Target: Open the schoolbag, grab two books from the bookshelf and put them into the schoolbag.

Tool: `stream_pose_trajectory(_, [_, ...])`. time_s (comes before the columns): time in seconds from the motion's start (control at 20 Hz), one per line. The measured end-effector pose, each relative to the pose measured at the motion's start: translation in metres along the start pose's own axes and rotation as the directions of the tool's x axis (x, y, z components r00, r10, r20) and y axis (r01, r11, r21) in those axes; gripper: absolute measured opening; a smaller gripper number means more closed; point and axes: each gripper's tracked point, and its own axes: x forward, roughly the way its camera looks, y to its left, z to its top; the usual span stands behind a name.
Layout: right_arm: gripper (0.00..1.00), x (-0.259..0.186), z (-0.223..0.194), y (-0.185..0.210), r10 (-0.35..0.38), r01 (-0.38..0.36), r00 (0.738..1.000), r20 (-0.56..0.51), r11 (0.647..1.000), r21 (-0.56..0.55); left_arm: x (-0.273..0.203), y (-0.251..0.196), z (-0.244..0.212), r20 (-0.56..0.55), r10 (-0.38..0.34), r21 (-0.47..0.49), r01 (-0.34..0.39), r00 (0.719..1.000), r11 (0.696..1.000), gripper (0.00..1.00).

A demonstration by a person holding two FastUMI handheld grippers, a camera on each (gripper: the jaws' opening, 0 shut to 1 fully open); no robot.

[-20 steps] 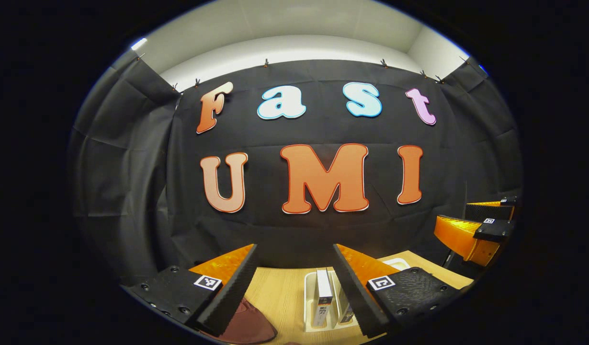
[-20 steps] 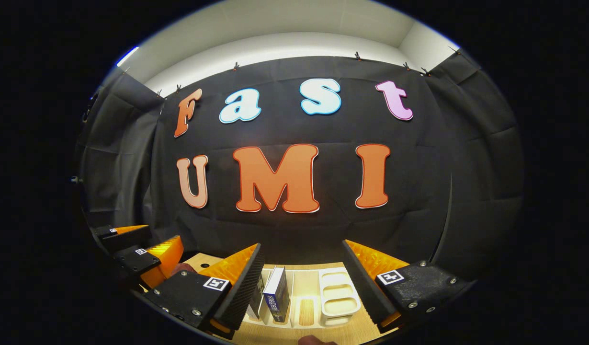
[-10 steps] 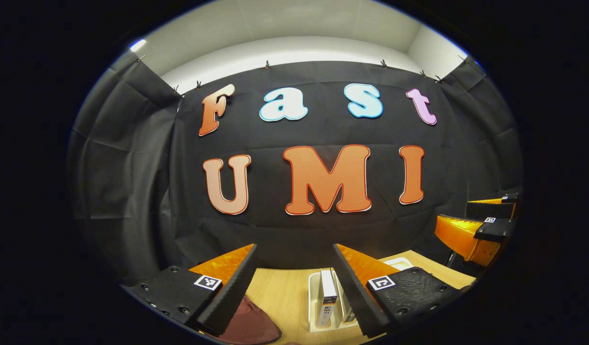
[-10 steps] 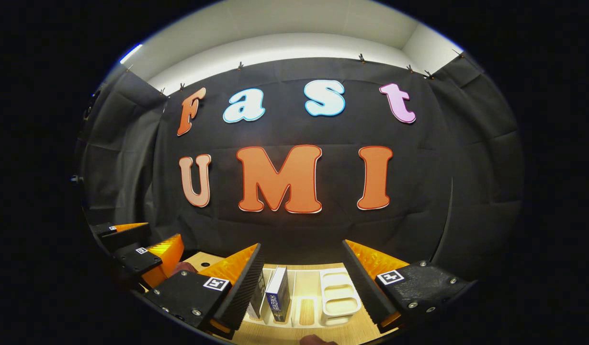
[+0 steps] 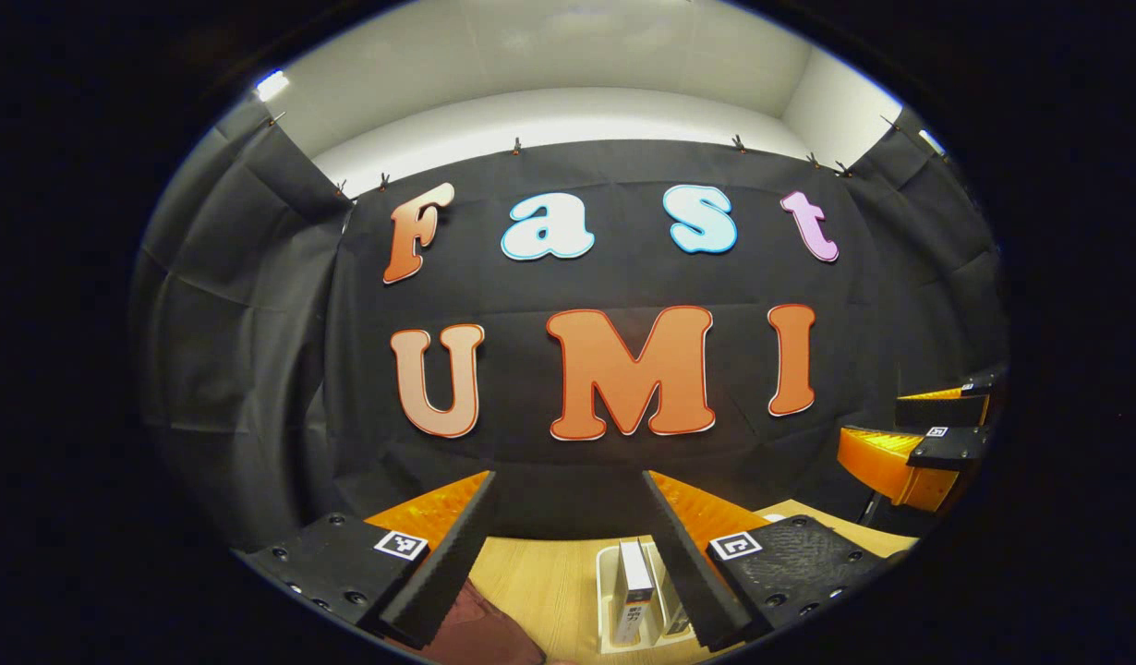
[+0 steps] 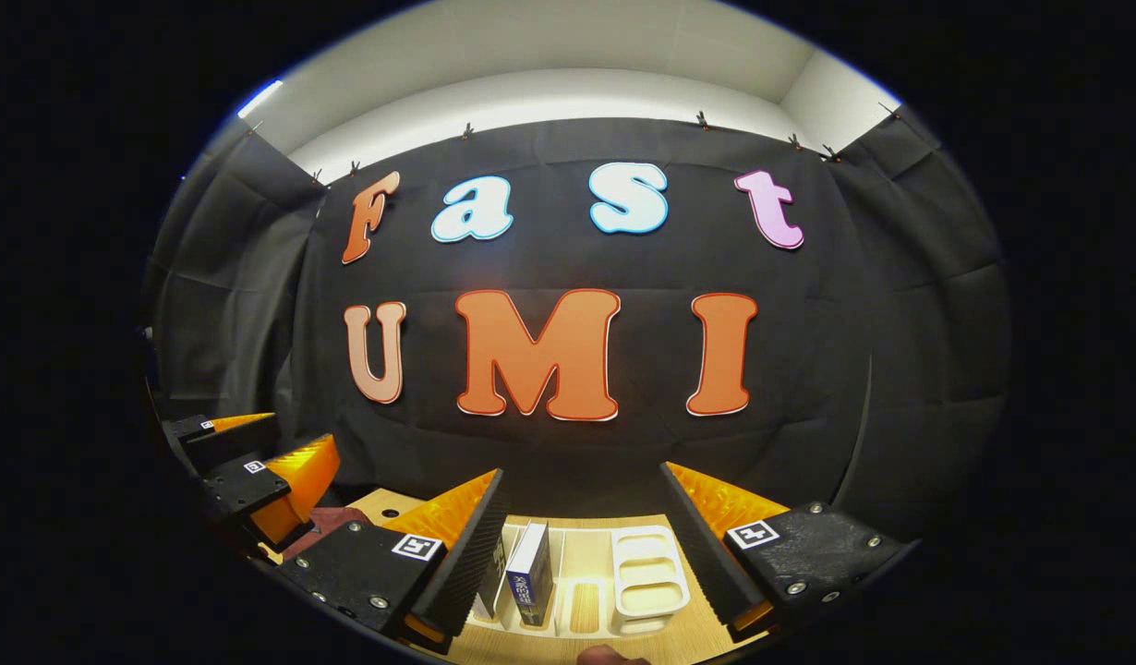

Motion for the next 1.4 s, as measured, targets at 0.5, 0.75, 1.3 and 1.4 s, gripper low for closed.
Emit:
stream_pose_trajectory(0.5, [0.96, 0.003, -0.007, -0.006, 0.038, -0.038, 0.999, -0.005, 0.999, 0.007, -0.005, -0.004, 0.001, 0.019, 0.054, -0.013, -0.053, 0.998, 0.998, 0.95])
stream_pose_trajectory(0.75, [0.96, 0.007, -0.018, -0.005, 0.051, -0.052, 0.998, -0.026, 0.999, -0.009, -0.008, -0.002, 0.0, 0.028, 0.06, 0.0, -0.06, 0.998, 0.998, 0.95])
stream_pose_trajectory(1.3, [0.96, 0.029, -0.03, 0.014, -0.095, 0.095, 0.995, -0.036, 0.995, -0.009, 0.026, 0.052, -0.027, 0.007, -0.032, 0.112, 0.031, 0.999, 0.993, 1.0])
stream_pose_trajectory(1.4, [0.96, 0.033, -0.03, 0.019, -0.104, 0.103, 0.994, -0.035, 0.994, -0.019, 0.029, 0.056, -0.051, -0.038, -0.052, 0.158, 0.057, 0.998, 0.986, 0.96])
